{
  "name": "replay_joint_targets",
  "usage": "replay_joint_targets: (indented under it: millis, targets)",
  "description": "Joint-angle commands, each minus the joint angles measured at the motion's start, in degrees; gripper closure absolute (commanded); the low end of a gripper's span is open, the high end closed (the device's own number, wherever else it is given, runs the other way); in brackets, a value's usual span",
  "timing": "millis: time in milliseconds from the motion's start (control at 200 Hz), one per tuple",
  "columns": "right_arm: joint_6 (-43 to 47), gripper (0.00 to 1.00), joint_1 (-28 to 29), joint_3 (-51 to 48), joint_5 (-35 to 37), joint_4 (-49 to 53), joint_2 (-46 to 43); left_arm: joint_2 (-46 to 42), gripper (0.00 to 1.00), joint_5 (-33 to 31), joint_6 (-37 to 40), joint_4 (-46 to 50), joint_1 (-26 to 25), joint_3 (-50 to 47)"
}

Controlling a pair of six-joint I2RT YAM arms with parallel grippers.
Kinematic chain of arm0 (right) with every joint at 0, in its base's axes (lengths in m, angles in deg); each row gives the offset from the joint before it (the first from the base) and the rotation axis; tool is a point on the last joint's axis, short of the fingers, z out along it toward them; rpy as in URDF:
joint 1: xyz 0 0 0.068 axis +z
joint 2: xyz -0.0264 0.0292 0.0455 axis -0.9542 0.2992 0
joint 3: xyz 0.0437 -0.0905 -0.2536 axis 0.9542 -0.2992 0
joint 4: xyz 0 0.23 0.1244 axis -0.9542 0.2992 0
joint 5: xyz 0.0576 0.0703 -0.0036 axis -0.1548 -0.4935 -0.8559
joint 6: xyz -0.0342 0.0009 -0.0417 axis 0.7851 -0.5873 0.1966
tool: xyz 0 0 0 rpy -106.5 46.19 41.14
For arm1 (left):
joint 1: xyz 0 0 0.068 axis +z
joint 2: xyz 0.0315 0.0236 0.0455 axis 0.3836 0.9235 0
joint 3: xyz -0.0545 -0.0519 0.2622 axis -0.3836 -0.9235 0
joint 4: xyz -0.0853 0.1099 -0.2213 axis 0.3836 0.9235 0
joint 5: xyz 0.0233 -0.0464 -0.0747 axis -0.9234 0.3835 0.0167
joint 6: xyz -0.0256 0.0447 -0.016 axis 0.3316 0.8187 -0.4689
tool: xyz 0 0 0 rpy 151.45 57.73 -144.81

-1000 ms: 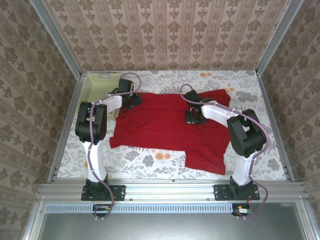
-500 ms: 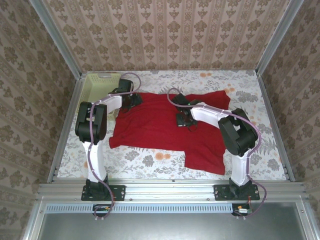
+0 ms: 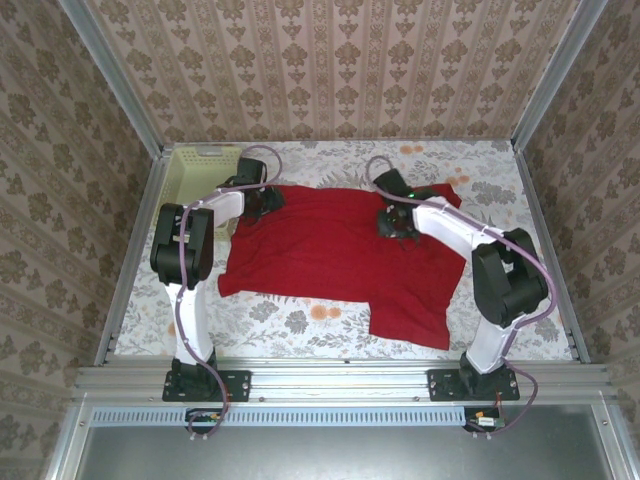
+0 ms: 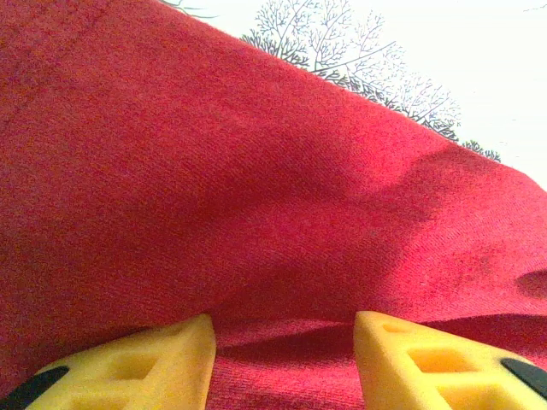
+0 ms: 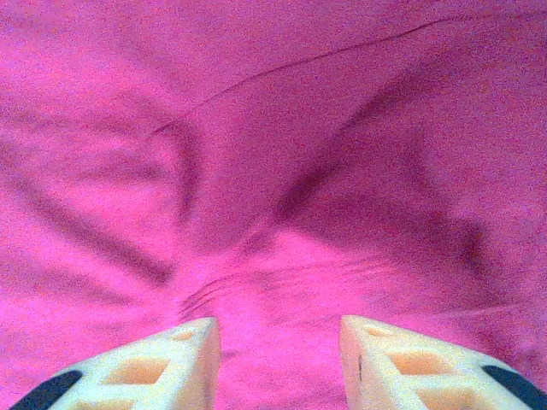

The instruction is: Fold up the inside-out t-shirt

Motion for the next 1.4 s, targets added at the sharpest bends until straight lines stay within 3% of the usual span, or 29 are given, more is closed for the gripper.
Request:
replay_joint_targets:
  millis: [0,110,310,505,700,780,870,940,1125,1395]
  targets:
    - [1.58,0.55,-5.05,-1.24,1.49,2.88,1.02,-1.01,0.52,-1.05,0.41,4.9,0.03,-1.2]
    - [2.27,0.54,-8.26,-2.82,-1.59,1.01,1.01,-0.83,0.52,-1.16,0.54,4.9,0.02,-1.19]
    - [2.1,0.52,-8.54,-3.93,-7.04,0.33,2.41,-0.35,0.52,-0.77,0.36,4.9,-0.05,-0.73]
    - [1.58,0.71,-7.29,-7.28,-10.01,-0.04,0.54,-0.45,0.52,-0.97,0.63,4.99,0.04,-0.92]
    - [1.64,0.76,-6.15,-9.82,-11.01,1.6,-0.94,-0.6,0.52,-0.98,0.67,5.06,0.04,-0.83]
    - [2.25,0.73,-6.7,-10.17,-9.99,2.16,-3.66,-0.69,0.52,-0.98,0.76,5.2,0.04,-0.94]
    - [2.05,0.56,-8.97,-10.15,-9.78,1.4,-7.64,-0.85,0.52,-0.97,0.86,5.31,0.04,-0.99]
    - [0.98,0.51,-11.4,-9.19,-9.93,0.28,-8.46,-0.89,0.52,-0.98,0.8,5.23,0.04,-1.01]
    - [-0.83,0.51,-14.63,2.46,-5.85,2.73,2.19,-0.65,0.52,-0.8,0.45,4.99,-0.4,-1.09]
    - [-2.46,0.54,-19.35,19.04,-8.3,7.23,20.0,-0.95,0.52,-1.07,0.27,4.62,-1.01,-2.74]
